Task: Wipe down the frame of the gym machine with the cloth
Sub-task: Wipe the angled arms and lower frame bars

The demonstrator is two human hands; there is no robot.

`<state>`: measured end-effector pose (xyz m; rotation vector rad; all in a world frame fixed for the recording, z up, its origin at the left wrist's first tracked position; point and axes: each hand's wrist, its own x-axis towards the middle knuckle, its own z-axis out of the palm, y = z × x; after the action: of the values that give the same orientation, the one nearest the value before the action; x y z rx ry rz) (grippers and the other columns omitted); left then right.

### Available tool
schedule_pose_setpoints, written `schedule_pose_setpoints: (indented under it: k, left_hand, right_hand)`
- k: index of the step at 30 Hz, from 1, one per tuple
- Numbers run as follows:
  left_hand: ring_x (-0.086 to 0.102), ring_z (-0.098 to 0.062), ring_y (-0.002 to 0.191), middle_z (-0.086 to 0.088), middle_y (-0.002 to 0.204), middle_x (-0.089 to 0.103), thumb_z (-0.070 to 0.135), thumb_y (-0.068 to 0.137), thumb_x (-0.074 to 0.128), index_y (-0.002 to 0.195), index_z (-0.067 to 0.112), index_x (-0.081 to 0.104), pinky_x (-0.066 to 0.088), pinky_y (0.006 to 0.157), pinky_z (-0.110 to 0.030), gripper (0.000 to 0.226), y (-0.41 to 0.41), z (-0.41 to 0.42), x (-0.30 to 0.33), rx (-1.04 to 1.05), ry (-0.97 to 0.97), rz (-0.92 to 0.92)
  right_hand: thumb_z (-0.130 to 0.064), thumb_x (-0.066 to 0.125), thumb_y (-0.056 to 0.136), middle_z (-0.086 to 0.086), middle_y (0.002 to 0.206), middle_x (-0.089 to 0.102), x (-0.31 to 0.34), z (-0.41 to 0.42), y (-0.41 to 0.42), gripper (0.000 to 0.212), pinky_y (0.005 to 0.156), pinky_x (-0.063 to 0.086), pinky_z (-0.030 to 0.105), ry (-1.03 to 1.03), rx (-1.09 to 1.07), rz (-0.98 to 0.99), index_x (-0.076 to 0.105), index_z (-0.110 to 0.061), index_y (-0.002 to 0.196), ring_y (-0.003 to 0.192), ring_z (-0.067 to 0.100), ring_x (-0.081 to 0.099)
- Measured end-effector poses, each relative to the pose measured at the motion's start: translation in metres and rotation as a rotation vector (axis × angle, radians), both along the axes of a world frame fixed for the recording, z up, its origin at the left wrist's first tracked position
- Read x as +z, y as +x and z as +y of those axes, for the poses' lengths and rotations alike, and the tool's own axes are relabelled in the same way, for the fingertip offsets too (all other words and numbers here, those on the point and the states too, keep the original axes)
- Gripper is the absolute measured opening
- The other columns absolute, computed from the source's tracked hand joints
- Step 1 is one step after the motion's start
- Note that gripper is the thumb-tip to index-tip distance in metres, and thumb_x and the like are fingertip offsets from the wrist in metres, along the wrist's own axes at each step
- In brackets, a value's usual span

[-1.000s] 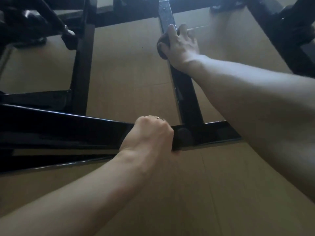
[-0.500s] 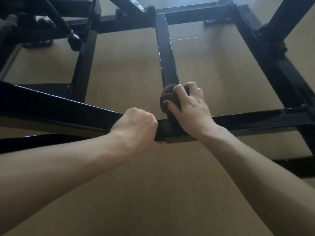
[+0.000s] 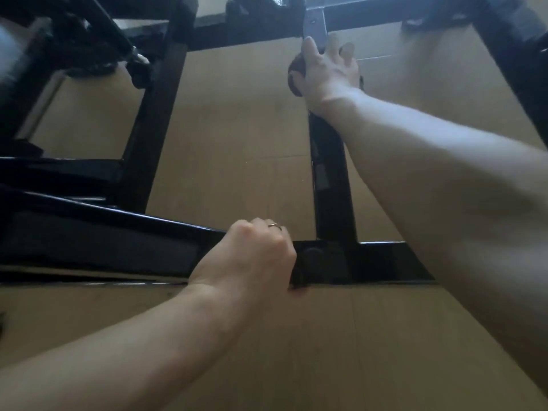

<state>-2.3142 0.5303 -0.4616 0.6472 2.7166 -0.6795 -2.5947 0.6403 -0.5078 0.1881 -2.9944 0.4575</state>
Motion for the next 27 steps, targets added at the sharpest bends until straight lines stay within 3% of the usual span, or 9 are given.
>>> schedule_pose_setpoints:
  k: [2,4,8,11,14,17,23,25,27]
  left_hand:
    - [0.020,-0.019,0.052,-0.006,0.054,0.042,0.079,0.071,0.065,0.067,0.014,0.031,0.011,0.051,-0.030,0.073,-0.004,-0.003,-0.007,-0.063,0.034,0.075]
    - [0.022,-0.019,0.053,-0.006,0.055,0.040,0.081,0.074,0.058,0.067,0.014,0.031,0.015,0.051,-0.030,0.072,0.000,-0.002,-0.007,-0.070,0.022,0.064]
    - [0.035,-0.022,0.070,-0.008,0.082,0.044,0.073,0.095,0.035,0.087,0.009,0.031,0.024,0.060,-0.034,0.065,0.005,0.005,-0.011,-0.064,0.098,0.113]
    - [0.043,-0.024,0.075,-0.008,0.099,0.058,0.072,0.096,0.035,0.091,0.011,0.033,0.028,0.063,-0.033,0.062,0.004,0.011,-0.002,-0.030,0.031,0.075]
    - [0.063,-0.024,0.086,-0.006,0.102,0.065,0.075,0.092,0.039,0.093,0.015,0.046,0.035,0.065,-0.031,0.061,0.006,0.010,0.000,-0.020,-0.014,0.064]
    - [0.066,-0.023,0.092,-0.005,0.105,0.067,0.079,0.089,0.042,0.103,0.016,0.060,0.036,0.069,-0.031,0.067,0.006,0.013,0.001,0.010,-0.033,0.083]
    - [0.050,-0.033,0.122,-0.018,0.135,0.052,0.049,0.104,0.042,0.139,0.002,0.043,0.035,0.104,-0.042,0.058,0.044,-0.013,0.007,-0.257,-0.031,0.232]
    - [0.035,-0.036,0.144,-0.021,0.155,0.039,0.048,0.104,0.039,0.150,0.003,0.035,0.021,0.122,-0.046,0.065,0.068,-0.045,0.013,-0.359,0.066,0.220]
    - [0.016,-0.032,0.155,-0.018,0.166,0.022,0.044,0.105,0.037,0.158,0.006,0.026,0.006,0.128,-0.046,0.066,0.091,-0.088,0.019,-0.440,0.106,0.212]
  right_hand:
    - [-0.033,0.052,0.102,0.016,0.156,0.025,0.002,-0.011,-0.011,0.052,0.112,0.029,0.049,0.052,0.004,0.005,0.031,-0.030,0.149,0.141,0.041,0.026]
    - [-0.029,0.053,0.101,0.016,0.156,0.025,0.005,-0.012,-0.013,0.053,0.114,0.028,0.049,0.042,0.009,0.003,0.031,-0.030,0.149,0.142,0.040,0.026]
    - [-0.039,0.048,0.105,0.016,0.155,0.027,0.008,0.001,0.000,0.048,0.108,0.035,0.050,-0.030,0.033,-0.038,0.032,-0.027,0.149,0.140,0.041,0.028]
    - [-0.043,0.046,0.104,0.017,0.154,0.027,0.008,0.010,0.028,0.046,0.107,0.036,0.052,-0.058,0.014,-0.081,0.033,-0.027,0.146,0.138,0.042,0.030]
    - [-0.044,0.047,0.104,0.015,0.154,0.028,0.008,0.014,0.074,0.045,0.103,0.037,0.051,-0.029,0.023,-0.119,0.035,-0.026,0.143,0.137,0.042,0.029]
    - [-0.046,0.047,0.104,0.013,0.149,0.031,0.016,0.019,0.126,0.043,0.094,0.039,0.046,0.061,0.016,-0.141,0.037,-0.026,0.142,0.134,0.038,0.032]
    - [-0.046,0.047,0.105,0.013,0.142,0.037,0.027,0.020,0.230,0.038,0.094,0.041,0.047,0.145,-0.047,-0.213,0.041,-0.024,0.136,0.132,0.038,0.036]
    - [-0.045,0.046,0.105,0.014,0.139,0.039,0.030,0.017,0.257,0.037,0.094,0.042,0.047,0.178,-0.095,-0.194,0.042,-0.023,0.134,0.129,0.038,0.038]
    - [-0.045,0.046,0.105,0.015,0.136,0.041,0.036,0.011,0.276,0.037,0.094,0.042,0.048,0.165,-0.131,-0.173,0.043,-0.022,0.134,0.127,0.039,0.041]
